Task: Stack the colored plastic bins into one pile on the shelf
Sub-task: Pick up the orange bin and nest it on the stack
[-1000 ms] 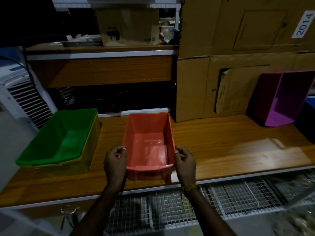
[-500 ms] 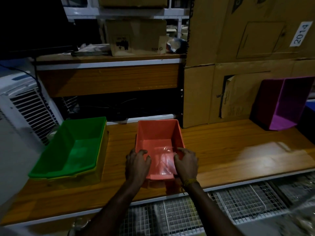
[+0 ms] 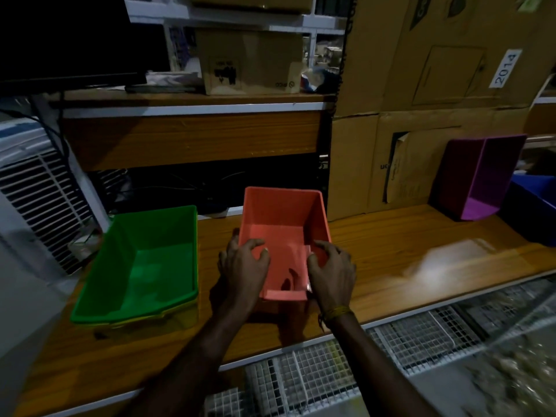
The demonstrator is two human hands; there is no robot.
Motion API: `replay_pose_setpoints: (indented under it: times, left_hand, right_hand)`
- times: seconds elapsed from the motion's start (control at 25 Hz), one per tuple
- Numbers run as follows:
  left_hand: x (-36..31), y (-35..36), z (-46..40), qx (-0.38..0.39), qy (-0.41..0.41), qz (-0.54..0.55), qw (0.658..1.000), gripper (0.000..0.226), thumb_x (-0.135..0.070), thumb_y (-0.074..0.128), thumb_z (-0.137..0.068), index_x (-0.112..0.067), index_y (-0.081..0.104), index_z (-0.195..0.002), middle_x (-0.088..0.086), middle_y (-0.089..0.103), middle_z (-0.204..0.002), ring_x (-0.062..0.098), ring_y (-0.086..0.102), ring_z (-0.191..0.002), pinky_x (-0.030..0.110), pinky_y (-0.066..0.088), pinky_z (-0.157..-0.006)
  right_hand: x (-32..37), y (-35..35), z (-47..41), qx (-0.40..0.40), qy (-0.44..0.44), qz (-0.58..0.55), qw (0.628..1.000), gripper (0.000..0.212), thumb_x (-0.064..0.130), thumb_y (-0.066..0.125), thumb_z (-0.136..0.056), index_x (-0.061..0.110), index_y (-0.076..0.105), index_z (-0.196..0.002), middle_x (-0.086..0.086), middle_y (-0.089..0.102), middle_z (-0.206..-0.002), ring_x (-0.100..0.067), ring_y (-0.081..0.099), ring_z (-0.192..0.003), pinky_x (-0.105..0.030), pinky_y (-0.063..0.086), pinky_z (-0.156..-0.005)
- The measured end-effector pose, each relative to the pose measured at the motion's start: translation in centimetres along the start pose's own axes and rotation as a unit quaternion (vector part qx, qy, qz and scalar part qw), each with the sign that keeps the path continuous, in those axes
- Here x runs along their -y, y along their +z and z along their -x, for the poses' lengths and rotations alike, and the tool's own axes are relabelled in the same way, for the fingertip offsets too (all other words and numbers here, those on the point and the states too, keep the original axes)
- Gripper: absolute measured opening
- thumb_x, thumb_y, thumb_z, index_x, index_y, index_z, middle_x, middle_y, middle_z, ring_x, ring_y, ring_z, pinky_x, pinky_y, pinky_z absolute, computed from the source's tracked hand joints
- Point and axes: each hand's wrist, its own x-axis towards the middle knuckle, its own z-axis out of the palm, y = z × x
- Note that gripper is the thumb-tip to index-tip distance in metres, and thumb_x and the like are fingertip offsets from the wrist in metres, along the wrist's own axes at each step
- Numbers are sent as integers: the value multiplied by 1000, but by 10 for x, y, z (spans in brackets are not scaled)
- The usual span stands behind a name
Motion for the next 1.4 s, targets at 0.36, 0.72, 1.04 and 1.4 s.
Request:
replay_pose_setpoints:
  times: [0.36,0.72,1.04,1.4]
  left_hand:
    - [33,-139,-60,-146,52,72,985,32,-39,59,-87,-30,71,-115,11,54,-141,35,52,-123,43,42,-105]
    - [139,-227,-77,-220,38,39,974,36,-39,55,-80,-23,76,-105,9,72,-110,32,65,-103,44,51,-92]
    - [189,-203,-82,-134,-51,-15,990,41,-48,55,-80,-27,74,-109,11,70,-116,35,66,-100,46,53,-92]
    - [216,-166,-75,-107,-85,-56,989,33,-37,63,-84,-24,72,-112,10,68,-123,35,62,-110,49,50,-95]
  right_hand:
    - [161,5,31,-33,-99,-111,988,26,34,59,-91,32,65,-117,-9,48,-143,-32,40,-133,-47,34,-106]
    - [238,88,89,73,-131,-135,979,29,31,59,-87,34,67,-115,-10,49,-139,-30,41,-132,-43,35,-106]
    - [223,138,95,146,-76,-77,983,32,37,56,-82,36,67,-112,-6,61,-130,-33,51,-122,-45,42,-103]
    - [179,190,92,214,-23,-62,975,51,50,44,-66,38,63,-112,-3,65,-122,-30,62,-111,-48,55,-91]
